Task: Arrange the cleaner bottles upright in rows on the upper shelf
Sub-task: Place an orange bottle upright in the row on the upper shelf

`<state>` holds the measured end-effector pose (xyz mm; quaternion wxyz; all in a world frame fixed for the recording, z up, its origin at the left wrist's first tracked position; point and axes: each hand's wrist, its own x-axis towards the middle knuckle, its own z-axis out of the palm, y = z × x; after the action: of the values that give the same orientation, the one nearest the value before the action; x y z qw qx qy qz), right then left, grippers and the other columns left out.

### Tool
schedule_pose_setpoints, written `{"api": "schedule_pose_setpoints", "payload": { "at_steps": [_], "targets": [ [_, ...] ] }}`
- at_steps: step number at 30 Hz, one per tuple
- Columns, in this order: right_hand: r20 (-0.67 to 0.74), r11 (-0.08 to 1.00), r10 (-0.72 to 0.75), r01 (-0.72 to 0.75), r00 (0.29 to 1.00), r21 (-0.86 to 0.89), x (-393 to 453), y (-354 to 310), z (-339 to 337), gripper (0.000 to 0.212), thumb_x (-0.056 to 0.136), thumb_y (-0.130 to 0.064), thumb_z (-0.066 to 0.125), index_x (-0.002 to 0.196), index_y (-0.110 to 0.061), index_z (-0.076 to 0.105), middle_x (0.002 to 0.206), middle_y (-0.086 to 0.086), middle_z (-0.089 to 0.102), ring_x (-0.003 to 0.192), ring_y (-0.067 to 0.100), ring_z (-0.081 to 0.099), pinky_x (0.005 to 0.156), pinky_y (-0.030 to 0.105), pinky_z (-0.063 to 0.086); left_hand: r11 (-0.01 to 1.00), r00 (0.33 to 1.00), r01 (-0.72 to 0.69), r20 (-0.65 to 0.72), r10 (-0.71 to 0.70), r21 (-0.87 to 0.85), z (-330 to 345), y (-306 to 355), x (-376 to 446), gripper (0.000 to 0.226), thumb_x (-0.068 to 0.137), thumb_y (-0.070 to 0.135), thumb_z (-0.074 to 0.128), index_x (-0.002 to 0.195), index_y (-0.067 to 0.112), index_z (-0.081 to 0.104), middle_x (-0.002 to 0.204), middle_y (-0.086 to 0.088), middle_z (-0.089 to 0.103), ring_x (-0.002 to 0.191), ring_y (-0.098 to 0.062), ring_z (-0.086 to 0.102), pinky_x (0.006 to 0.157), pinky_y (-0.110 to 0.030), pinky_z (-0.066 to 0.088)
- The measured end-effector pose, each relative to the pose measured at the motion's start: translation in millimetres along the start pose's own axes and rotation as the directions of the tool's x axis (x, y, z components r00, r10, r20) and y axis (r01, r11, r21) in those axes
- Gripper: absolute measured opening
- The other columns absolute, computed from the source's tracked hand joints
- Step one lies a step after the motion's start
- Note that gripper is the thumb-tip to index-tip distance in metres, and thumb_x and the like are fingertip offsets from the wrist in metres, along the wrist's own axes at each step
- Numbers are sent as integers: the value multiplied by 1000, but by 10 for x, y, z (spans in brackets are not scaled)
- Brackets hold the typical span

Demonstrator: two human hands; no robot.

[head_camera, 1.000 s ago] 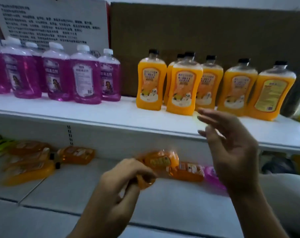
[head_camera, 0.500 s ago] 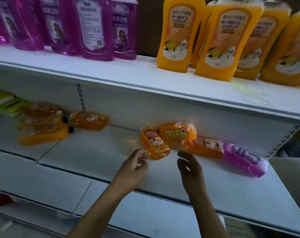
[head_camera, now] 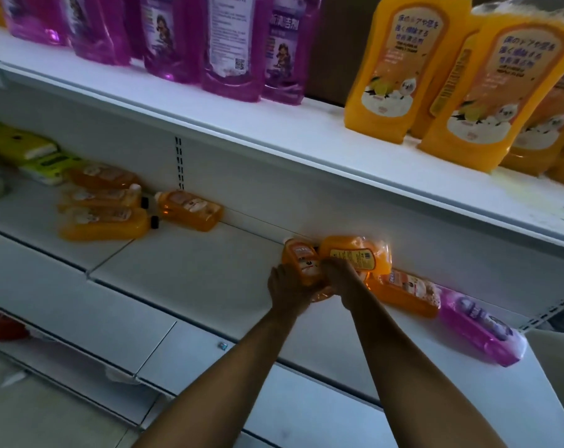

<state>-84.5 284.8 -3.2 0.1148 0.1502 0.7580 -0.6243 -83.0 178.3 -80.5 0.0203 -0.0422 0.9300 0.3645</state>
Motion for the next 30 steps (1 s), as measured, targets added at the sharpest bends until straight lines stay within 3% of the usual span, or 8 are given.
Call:
{"api": "schedule_pose_setpoints", "payload": {
  "at_steps": [3,5,7,10,14,18,23,30],
  "targets": [
    [36,987,93,-88,995,-132,-8,-69,74,32,103,-15,49,134,-12,42,124,12,54,113,29,55,99,43,41,924,995,-71,42,94,-376,-35,-90,-24,106,58,99,36,131,23,47,119,-2,65,110,-20,63,97,-44,50],
    [39,990,20,-14,999,-141,-6,5,58,36,99,-16,57,132,-16,43,128,10,54,118,30,54,95,44,44,763,977,-115,65,201,-636,-284,-11,-248,58,84,53,68,129,21,48,117,-2,65,107,-11,65,89,-35,57],
    [79,989,-72,81,994,-123,-54,81,1,36,95,-19,64,128,-20,48,120,4,59,116,27,57,84,41,52,653,967,-71,108,230,-754,-544,46,-471,44,93,35,59,133,24,46,118,5,62,106,-6,63,77,-19,55],
    [165,974,-187,204,968,-96,-246,131,-114,48,93,-15,67,129,-34,41,119,-3,56,111,23,57,71,36,57,635,969,89,214,123,-767,-706,9,-685,42,90,56,48,127,37,51,121,5,61,108,-15,58,86,-30,51],
    [208,916,-325,362,923,-174,-634,153,-335,80,90,-2,68,143,-41,24,140,3,43,125,26,51,80,44,61,784,927,-136,201,317,-605,-860,-8,-908,71,87,26,71,143,48,34,125,24,51,115,-2,47,97,-34,42],
    [105,843,-482,493,870,-215,-1137,167,-573,89,84,3,71,145,-38,23,128,-15,45,115,12,57,80,30,61,710,867,-156,248,431,-686,-867,173,-1145,74,82,23,77,137,55,38,123,27,60,118,-5,57,95,-31,51],
    [-23,685,-638,553,770,-474,-1760,167,-832,86,79,-42,80,141,-60,23,125,-29,47,106,4,59,81,27,60,667,798,-227,257,545,-709,-657,505,-1469,78,67,61,74,129,70,28,125,36,53,115,4,56,86,-22,54],
    [-129,618,-716,539,686,-572,-2566,257,-1163,86,83,-31,79,137,-67,22,125,-41,45,114,-10,54,80,10,52,550,634,-281,278,722,-787,-463,967,-1933,102,76,33,82,142,58,8,135,22,53,121,-4,58,94,-33,55]
  ]
}}
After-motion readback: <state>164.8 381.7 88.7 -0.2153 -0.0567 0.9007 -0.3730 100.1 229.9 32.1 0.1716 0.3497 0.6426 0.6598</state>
